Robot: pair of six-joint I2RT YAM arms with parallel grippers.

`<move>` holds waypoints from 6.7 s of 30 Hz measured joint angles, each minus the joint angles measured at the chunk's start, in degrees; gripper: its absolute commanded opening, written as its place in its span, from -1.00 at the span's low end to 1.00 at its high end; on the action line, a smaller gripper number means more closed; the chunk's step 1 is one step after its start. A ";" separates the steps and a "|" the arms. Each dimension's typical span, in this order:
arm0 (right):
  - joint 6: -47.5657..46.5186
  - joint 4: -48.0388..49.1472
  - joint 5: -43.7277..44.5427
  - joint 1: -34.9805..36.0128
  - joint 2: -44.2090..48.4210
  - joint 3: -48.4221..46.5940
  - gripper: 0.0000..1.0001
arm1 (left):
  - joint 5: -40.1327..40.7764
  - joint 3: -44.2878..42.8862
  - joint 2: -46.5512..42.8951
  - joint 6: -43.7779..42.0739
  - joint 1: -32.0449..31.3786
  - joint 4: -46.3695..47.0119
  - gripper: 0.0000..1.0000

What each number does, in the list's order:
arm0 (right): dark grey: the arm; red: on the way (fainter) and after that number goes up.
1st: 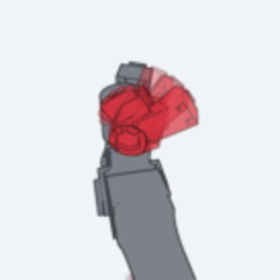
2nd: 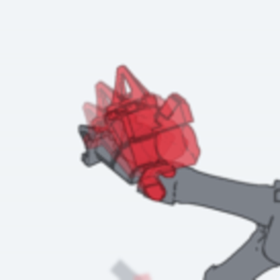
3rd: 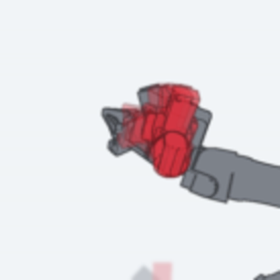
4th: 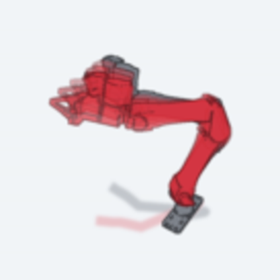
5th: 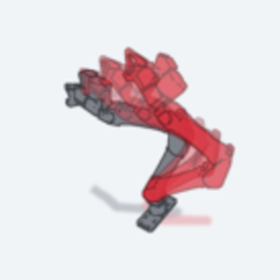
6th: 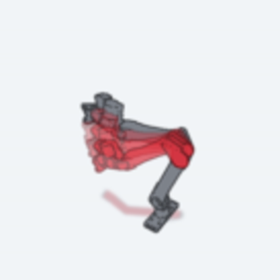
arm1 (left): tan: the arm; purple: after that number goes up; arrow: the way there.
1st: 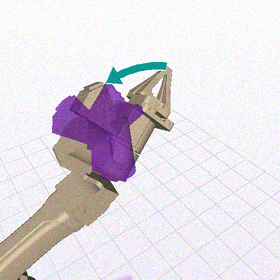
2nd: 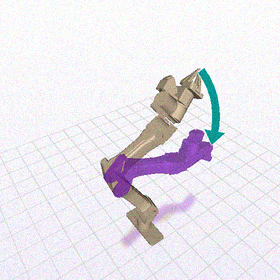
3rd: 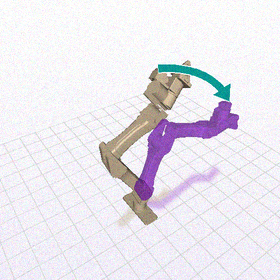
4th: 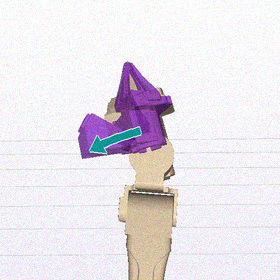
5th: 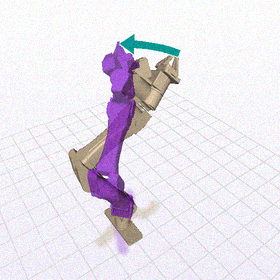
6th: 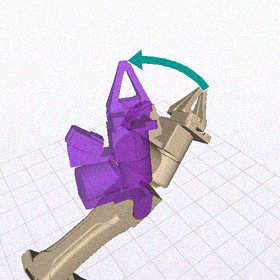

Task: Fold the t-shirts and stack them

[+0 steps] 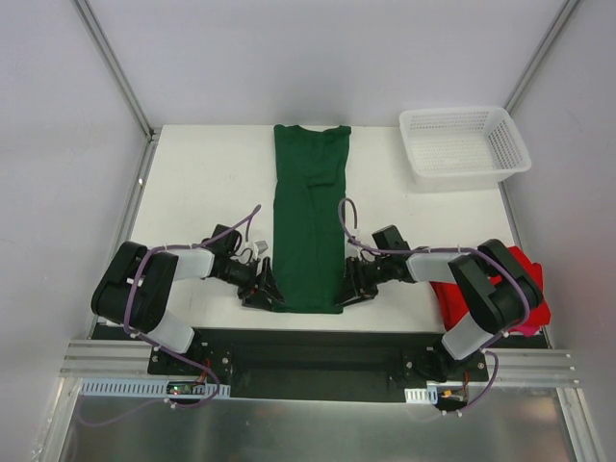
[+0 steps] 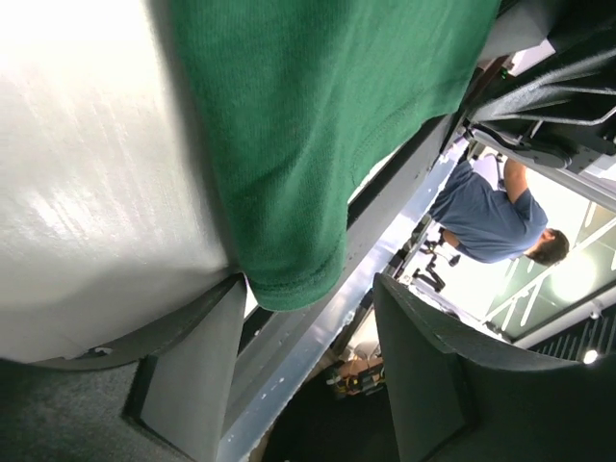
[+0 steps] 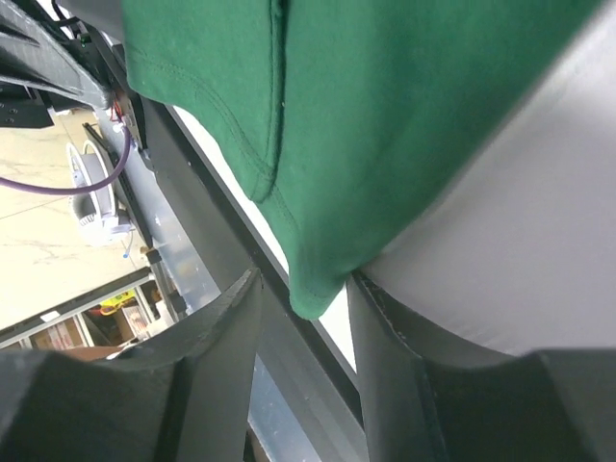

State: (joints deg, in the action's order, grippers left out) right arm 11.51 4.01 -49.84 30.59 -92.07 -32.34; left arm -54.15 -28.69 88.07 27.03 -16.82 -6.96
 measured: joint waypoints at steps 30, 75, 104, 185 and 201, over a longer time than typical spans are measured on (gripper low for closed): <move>-2.25 -2.12 1.07 3.89 -0.33 -0.90 -0.53 | 3.17 -0.44 1.03 -1.11 0.04 -1.05 -0.62; -9.49 -11.30 1.42 8.72 4.52 -2.67 -0.99 | 3.17 0.87 -1.64 -2.12 -6.54 -2.08 -1.00; -22.29 -26.45 2.80 10.32 8.09 -5.84 -0.99 | 1.49 -1.46 -4.52 -3.96 -7.26 -6.93 -1.00; -30.75 -37.66 14.14 -1.29 10.08 -27.61 -0.99 | 0.70 -48.09 13.00 -23.74 2.29 -34.91 -1.00; -33.86 -38.29 14.27 -5.46 2.32 -35.01 -0.99 | 1.29 -57.00 20.15 -23.96 2.67 -36.65 -1.00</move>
State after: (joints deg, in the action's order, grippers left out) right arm -22.35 -34.28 -35.57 25.12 -89.76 -67.35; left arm -52.86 -85.69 108.22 3.07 -14.15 -43.62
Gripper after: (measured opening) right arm 0.054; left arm 0.039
